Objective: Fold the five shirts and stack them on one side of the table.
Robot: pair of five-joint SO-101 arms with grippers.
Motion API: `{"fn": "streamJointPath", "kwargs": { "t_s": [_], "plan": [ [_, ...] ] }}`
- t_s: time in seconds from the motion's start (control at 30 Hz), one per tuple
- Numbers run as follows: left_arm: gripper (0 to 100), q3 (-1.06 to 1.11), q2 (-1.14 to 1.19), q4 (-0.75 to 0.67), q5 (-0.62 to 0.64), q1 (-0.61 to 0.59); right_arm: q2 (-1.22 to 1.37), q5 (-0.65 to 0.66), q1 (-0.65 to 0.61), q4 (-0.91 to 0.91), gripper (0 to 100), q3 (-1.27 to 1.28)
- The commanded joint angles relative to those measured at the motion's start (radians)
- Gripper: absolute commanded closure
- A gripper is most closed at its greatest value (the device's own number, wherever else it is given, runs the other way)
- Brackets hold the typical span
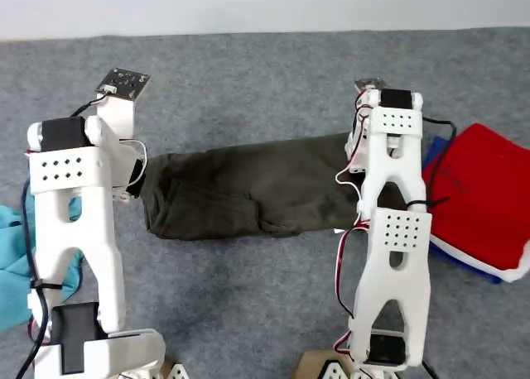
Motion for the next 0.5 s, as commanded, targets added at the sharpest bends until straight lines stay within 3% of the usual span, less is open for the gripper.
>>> {"fn": "streamJointPath", "kwargs": {
  "t_s": [0.0,0.23,0.47],
  "plan": [
    [98,-0.004,-0.051,0.025,0.012,-0.005,-0.019,0.032,-0.03,0.038,99.1,-0.006],
    [98,-0.004,-0.051,0.025,0.012,-0.005,-0.148,0.035,-0.039,0.039,98.8,-0.006],
    [98,-0.004,-0.084,0.025,0.006,-0.006,-0.291,0.037,-0.15,0.041,98.8,-0.002]
  ]
}}
